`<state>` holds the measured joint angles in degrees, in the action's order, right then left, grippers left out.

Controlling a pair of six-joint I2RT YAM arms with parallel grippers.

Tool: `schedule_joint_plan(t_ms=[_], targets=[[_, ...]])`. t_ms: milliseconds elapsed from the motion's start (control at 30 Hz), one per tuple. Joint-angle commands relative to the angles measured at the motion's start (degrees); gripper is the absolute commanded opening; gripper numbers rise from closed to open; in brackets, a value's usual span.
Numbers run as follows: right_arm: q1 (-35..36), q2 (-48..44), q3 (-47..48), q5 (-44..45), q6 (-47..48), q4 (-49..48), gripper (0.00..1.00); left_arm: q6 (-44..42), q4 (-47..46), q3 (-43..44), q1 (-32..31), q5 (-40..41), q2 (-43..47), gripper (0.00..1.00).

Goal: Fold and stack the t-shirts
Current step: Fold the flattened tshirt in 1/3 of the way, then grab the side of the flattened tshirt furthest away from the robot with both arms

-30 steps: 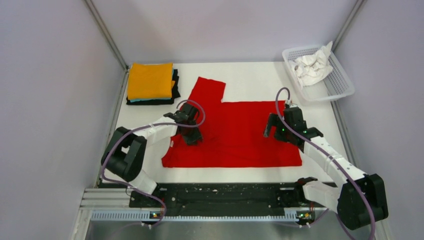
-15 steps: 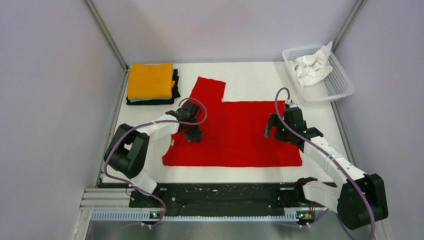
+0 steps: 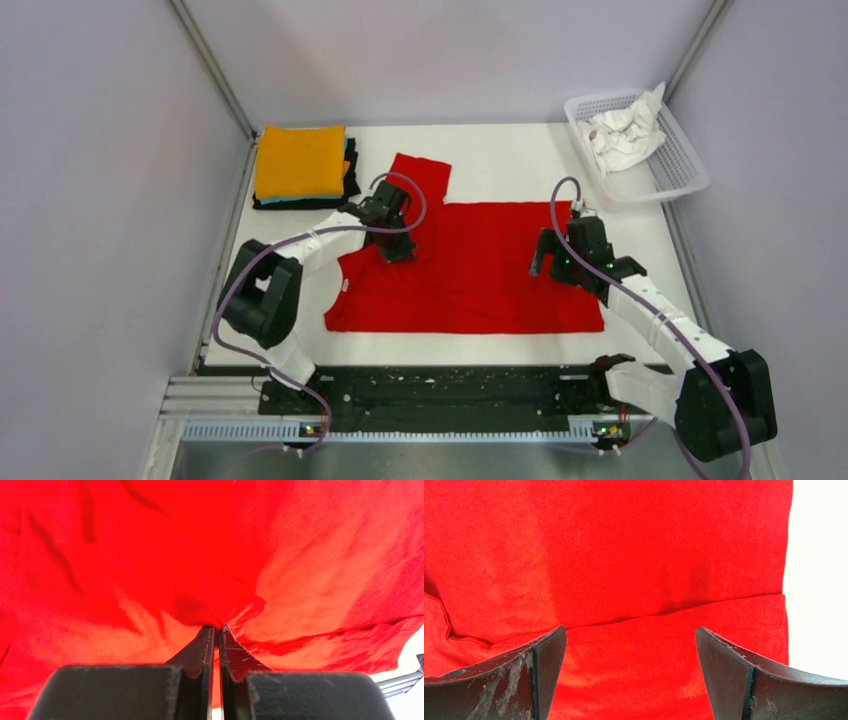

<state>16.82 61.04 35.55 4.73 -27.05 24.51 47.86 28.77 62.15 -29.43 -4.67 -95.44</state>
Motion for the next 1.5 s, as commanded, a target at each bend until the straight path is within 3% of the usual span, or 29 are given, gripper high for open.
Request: schedule_joint_plan(t_ms=[0, 200, 267, 467, 700, 1067, 1267, 1467], targets=[[0.3, -2.0, 0.0, 1.7, 0.2, -1.2, 0.99, -4.0, -0.6, 7.6, -0.3, 2.3, -5.7, 0.08], [0.3, -3.3, 0.1, 2.8, 0.1, -0.4, 0.99, -9.1, -0.5, 16.7, -0.4, 2.4, -13.4, 0.15], [0.3, -3.7, 0.0, 3.4, 0.0, -0.3, 0.99, -11.2, -0.8, 19.4, -0.5, 1.5, -15.2, 0.21], [0.3, -4.3, 0.4, 5.4, -0.4, 0.1, 0.99, -14.6, 1.6, 26.8, -0.6, 3.6, -18.2, 0.66], [0.3, -3.0, 2.2, 10.1, -1.3, -3.2, 0.99, -19.6, -0.9, 35.5, 0.8, 15.9, -19.1, 0.98], [0.2, 5.9, 6.2, 11.7, -2.2, -8.1, 0.99, -23.5, -3.1, 74.3, 10.9, 14.8, -46.7, 0.99], [0.2, 8.6, 7.3, 11.8, -1.8, -7.3, 0.99, -22.7, -15.9, 75.8, 12.5, 14.6, -51.5, 0.98], [0.2, 9.5, 8.0, 11.8, -2.0, -6.4, 0.99, -20.9, -15.4, 79.6, 12.8, 13.4, -56.1, 0.91]])
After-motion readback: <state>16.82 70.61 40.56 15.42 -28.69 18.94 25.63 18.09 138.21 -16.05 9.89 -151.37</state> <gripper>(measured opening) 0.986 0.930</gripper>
